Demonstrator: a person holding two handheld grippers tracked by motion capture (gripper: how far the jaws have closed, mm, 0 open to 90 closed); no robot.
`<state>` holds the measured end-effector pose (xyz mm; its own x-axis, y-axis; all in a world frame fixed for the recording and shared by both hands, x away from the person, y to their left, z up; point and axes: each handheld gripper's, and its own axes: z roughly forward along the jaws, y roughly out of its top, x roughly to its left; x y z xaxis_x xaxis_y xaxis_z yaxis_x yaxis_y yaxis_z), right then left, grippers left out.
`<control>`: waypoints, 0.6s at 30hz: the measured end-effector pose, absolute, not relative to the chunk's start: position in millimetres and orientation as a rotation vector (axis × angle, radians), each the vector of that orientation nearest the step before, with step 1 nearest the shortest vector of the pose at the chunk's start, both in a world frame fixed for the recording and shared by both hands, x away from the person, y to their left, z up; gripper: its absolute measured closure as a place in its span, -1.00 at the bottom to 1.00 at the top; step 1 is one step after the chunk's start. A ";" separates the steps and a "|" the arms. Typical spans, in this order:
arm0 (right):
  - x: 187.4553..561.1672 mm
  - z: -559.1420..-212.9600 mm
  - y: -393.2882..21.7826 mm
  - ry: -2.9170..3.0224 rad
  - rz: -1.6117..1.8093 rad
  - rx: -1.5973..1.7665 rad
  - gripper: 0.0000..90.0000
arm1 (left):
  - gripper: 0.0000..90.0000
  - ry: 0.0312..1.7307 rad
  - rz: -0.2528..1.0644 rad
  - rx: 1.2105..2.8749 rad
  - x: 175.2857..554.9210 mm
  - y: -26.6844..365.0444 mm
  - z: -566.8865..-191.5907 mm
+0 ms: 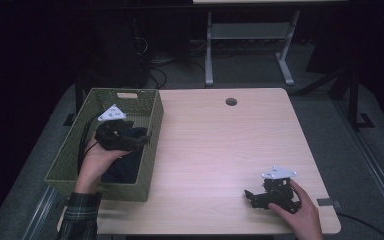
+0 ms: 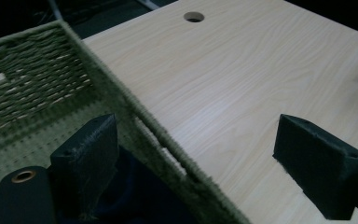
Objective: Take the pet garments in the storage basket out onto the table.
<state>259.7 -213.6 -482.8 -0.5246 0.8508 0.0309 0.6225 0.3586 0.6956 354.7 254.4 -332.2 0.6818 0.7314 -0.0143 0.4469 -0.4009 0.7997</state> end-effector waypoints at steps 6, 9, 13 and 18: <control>259.7 -482.8 -213.6 2.291 0.951 1.297 -1.00 | -0.70 0.954 0.453 2.069 356.4 269.2 -335.2; 259.8 -482.9 -213.6 2.290 0.951 1.297 -1.00 | -0.70 0.983 0.455 2.080 357.0 276.3 -337.3; 259.7 -482.9 -213.6 2.290 0.951 1.297 -1.00 | -0.70 1.016 0.464 2.082 358.1 284.6 -340.2; 259.8 -482.8 -213.6 2.291 0.951 1.297 -1.00 | -0.70 1.040 0.462 2.100 360.6 291.9 -344.9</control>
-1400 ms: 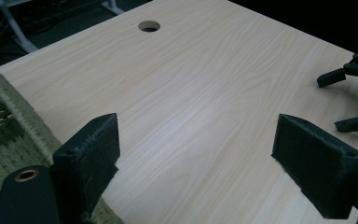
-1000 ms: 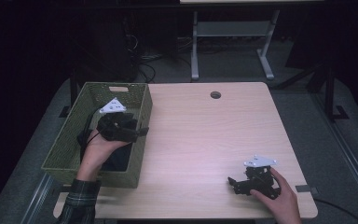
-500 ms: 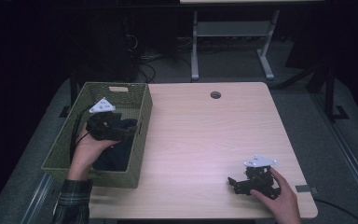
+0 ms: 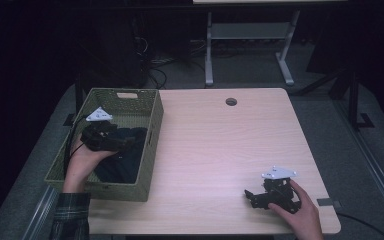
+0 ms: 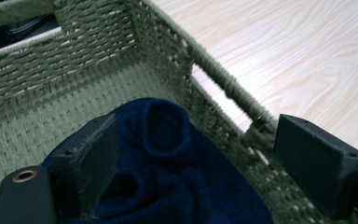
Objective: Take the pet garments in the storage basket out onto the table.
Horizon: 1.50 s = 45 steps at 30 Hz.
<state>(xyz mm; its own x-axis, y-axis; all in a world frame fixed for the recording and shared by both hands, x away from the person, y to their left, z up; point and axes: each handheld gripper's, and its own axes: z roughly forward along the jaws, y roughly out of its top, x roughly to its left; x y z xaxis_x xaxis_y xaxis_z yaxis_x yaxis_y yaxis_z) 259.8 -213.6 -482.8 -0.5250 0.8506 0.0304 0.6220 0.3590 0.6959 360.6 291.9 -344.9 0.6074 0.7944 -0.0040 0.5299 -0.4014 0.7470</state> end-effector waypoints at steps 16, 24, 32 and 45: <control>259.9 -482.9 -213.7 2.289 0.951 1.294 -1.00 | -0.70 1.137 0.392 2.236 377.0 290.6 -381.9; 260.0 -482.9 -213.8 2.289 0.951 1.291 -1.00 | -0.70 1.170 0.359 2.276 383.3 289.2 -398.5; 260.0 -482.9 -213.8 2.289 0.951 1.291 -1.00 | -0.70 1.192 0.334 2.307 386.4 287.8 -409.1; 260.0 -483.0 -213.8 2.289 0.951 1.291 -1.00 | -0.69 1.224 0.310 2.424 387.5 281.6 -423.9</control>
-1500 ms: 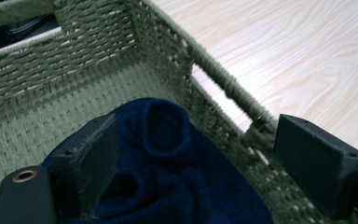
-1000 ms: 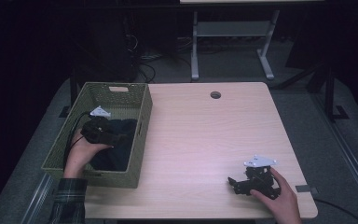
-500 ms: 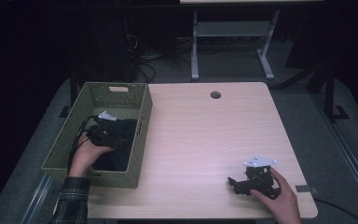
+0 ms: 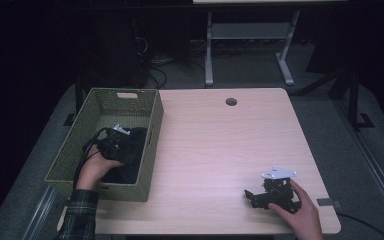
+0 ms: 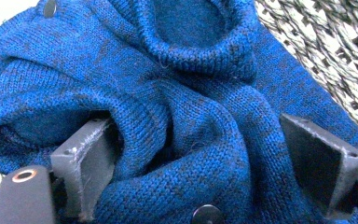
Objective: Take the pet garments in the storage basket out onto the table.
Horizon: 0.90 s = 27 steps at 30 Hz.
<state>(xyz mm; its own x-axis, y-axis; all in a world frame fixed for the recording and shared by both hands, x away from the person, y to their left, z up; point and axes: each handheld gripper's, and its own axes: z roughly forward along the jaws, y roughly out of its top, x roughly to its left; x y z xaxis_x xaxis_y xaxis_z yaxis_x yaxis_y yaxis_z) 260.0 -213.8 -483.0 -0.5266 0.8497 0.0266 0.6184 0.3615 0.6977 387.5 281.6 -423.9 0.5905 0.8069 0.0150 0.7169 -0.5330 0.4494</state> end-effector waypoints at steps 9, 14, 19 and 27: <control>260.0 -483.0 -213.8 2.290 0.951 1.290 -1.00 | 0.05 1.253 0.238 2.481 385.7 279.2 -422.2; 260.0 -482.9 -213.8 2.290 0.951 1.291 -1.00 | 0.42 1.274 0.210 2.471 386.2 280.5 -418.8; 260.0 -482.9 -213.8 2.290 0.951 1.291 -1.00 | 0.46 1.267 0.218 2.419 386.3 284.6 -412.7; 260.0 -482.9 -213.8 2.290 0.952 1.291 -1.00 | 0.47 1.256 0.241 2.282 384.4 294.1 -399.1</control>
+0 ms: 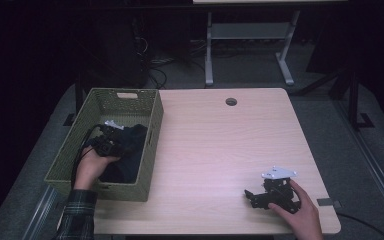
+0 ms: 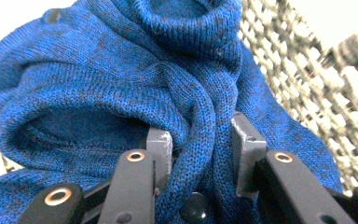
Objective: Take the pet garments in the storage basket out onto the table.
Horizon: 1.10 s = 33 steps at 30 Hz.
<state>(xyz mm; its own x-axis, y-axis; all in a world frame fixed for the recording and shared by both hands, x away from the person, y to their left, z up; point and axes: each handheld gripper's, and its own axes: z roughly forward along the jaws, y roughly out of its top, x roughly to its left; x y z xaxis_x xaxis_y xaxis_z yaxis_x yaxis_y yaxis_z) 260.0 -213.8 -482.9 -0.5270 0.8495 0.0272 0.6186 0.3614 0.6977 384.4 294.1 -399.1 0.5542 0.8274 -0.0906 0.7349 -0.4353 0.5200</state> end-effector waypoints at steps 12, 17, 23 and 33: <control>260.0 -482.9 -213.7 2.290 0.951 1.291 -1.00 | 0.47 1.207 0.285 2.063 378.1 315.1 -374.1; 260.0 -482.9 -213.8 2.290 0.952 1.291 -1.00 | 0.48 1.185 0.311 1.941 373.2 322.0 -363.1; 260.0 -482.9 -213.8 2.290 0.952 1.291 -1.00 | 0.48 1.155 0.316 1.838 369.4 329.3 -354.8; 260.1 -482.9 -213.7 2.289 0.952 1.293 -1.00 | 0.49 1.074 0.344 1.784 364.1 332.8 -343.7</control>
